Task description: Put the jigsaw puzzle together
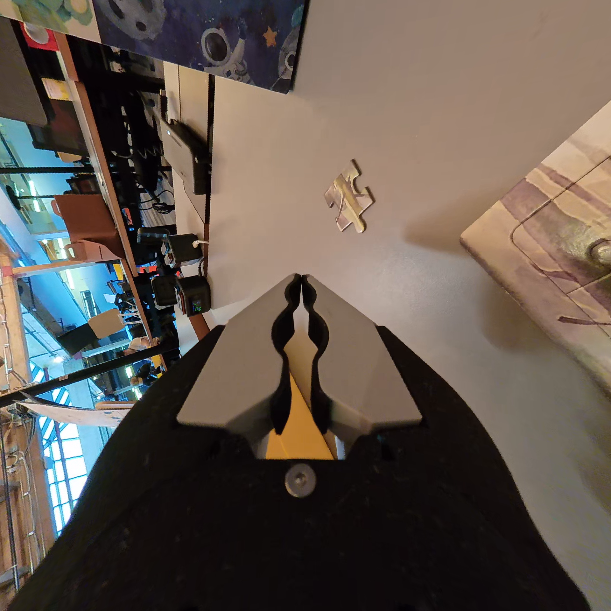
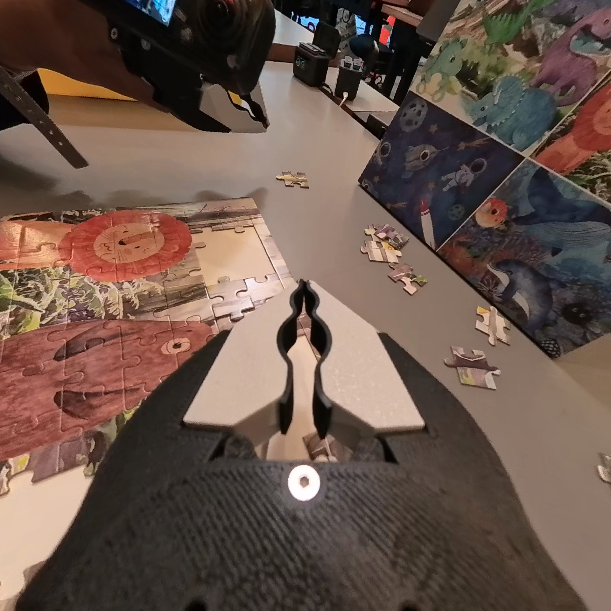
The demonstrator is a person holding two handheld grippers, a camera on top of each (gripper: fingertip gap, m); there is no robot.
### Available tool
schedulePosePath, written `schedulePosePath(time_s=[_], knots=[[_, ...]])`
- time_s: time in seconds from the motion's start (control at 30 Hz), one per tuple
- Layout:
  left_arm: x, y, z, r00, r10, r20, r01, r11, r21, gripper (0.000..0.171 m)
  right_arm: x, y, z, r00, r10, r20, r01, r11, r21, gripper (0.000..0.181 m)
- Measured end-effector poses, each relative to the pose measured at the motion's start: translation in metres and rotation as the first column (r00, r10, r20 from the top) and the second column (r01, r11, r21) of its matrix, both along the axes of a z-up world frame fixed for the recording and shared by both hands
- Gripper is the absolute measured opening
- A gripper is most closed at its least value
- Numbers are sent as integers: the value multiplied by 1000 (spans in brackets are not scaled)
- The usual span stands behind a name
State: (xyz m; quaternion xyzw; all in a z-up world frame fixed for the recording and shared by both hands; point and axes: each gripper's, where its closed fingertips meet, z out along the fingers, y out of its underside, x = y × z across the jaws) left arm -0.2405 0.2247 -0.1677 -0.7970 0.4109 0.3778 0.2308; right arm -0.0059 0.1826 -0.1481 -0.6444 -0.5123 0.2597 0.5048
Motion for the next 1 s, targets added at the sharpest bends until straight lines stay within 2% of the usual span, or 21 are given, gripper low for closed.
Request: schedulePosePath(time_s=[1.0], knots=[[10, 0, -4, 997, -36, 66, 36, 999, 10, 0, 0, -2, 2, 1000, 3, 4, -3, 1000, 14, 0]])
